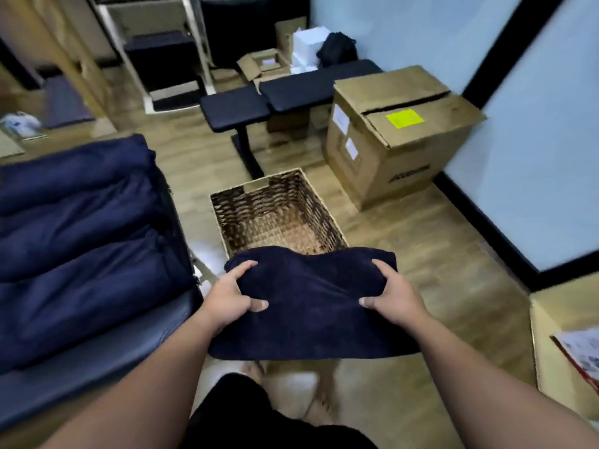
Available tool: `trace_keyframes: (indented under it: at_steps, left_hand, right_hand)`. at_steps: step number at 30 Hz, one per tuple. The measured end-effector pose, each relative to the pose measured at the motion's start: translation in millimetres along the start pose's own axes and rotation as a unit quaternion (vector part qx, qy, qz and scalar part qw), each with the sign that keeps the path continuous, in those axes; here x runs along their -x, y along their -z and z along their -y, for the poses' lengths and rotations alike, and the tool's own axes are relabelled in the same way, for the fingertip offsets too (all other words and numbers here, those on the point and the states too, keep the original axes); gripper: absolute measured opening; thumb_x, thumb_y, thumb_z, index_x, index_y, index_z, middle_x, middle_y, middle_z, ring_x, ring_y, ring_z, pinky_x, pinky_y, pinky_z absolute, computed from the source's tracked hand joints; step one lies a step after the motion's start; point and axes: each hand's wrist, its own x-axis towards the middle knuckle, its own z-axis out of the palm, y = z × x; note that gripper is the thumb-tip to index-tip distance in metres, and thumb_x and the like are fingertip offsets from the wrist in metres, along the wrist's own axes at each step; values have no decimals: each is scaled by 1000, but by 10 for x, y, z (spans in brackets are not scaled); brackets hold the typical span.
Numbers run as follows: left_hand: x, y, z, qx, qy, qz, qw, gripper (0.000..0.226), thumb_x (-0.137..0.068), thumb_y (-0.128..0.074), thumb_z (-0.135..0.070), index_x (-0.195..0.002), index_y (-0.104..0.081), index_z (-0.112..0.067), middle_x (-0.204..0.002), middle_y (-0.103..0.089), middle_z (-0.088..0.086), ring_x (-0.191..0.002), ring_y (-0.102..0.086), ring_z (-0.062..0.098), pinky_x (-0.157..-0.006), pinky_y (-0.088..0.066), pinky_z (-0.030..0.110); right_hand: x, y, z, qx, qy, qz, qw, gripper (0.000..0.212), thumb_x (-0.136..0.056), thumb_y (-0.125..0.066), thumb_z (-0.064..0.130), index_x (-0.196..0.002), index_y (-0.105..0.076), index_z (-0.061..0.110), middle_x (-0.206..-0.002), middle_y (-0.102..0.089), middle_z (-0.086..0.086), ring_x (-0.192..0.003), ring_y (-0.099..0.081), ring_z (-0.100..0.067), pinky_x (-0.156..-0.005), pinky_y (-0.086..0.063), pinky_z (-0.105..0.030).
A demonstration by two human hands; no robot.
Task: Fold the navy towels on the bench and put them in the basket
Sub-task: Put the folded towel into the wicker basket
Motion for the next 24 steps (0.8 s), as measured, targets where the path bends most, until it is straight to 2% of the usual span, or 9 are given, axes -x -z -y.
trace_keyframes:
  at_steps: [4, 7, 10, 13, 16, 20, 24]
  left_hand:
    - [-234, 71, -86, 47, 26, -32, 998, 92, -62, -91, 3, -138, -56, -37, -120, -71, -8, -105, -69, 13, -90, -57, 32]
    - [-476, 190, -135, 73, 39, -35, 996, 94, -54, -93, -7, -133, -59, -44, -120, -71, -10, -106, -69, 14, -95, -58, 39]
    - [-647, 323, -280, 87, 38, -29, 995, 92, -48, -93, -14, -126, -61, -50, -115, -73, -13, -105, -70, 14, -95, -57, 38]
    - [-816, 456, -527, 91, 16, -16, 996, 89, -52, -93, -10, -128, -62, -43, -116, -73, -8, -106, -70, 15, -98, -56, 39]
    - [-974, 607, -693, 89, 14, -23, 996, 86, -58, -92, -1, -130, -62, -39, -113, -74, -7, -101, -72, 15, -95, -58, 40]
    - [-1165, 803, -755, 80, 19, -55, 995, 93, -46, -95, -20, -127, -61, -50, -117, -72, -11, -107, -70, 15, -97, -56, 42]
    - [-1406, 897, -854, 66, 19, -126, 990, 97, -38, -94, -34, -125, -57, -57, -118, -71, -13, -107, -69, 16, -98, -56, 43]
  right_hand:
    - [-509, 92, 362, 30, 30, 35, 998, 103, -65, -88, 39, -152, -31, 46, -143, -54, 13, -126, -56, -19, -102, -49, -40]
    - [-860, 142, 587, 55, 38, 49, 997, 105, -61, -90, 37, -151, -36, 43, -143, -55, 10, -125, -57, -20, -104, -48, -41]
    - [-1139, 353, 876, 73, 43, 89, 992, 100, -62, -95, 23, -149, -46, 32, -134, -62, 2, -114, -60, -18, -96, -46, -29]
    - [-1349, 576, 1166, 100, 36, 113, 988, 97, -63, -95, 20, -148, -48, 31, -129, -65, 1, -111, -60, -17, -95, -44, -27]
    - [-1538, 689, 1404, 106, 43, 116, 987, 101, -61, -96, 24, -149, -48, 31, -130, -64, 0, -116, -61, -20, -104, -47, -33]
    - [-1753, 725, 1691, 96, 70, 101, 988, 98, -64, -95, 25, -149, -47, 34, -136, -60, 1, -123, -58, -22, -105, -45, -33]
    - [-2096, 654, 1999, 85, 124, 79, 985, 99, -66, -92, 30, -151, -42, 37, -143, -56, 4, -127, -55, -22, -103, -45, -33]
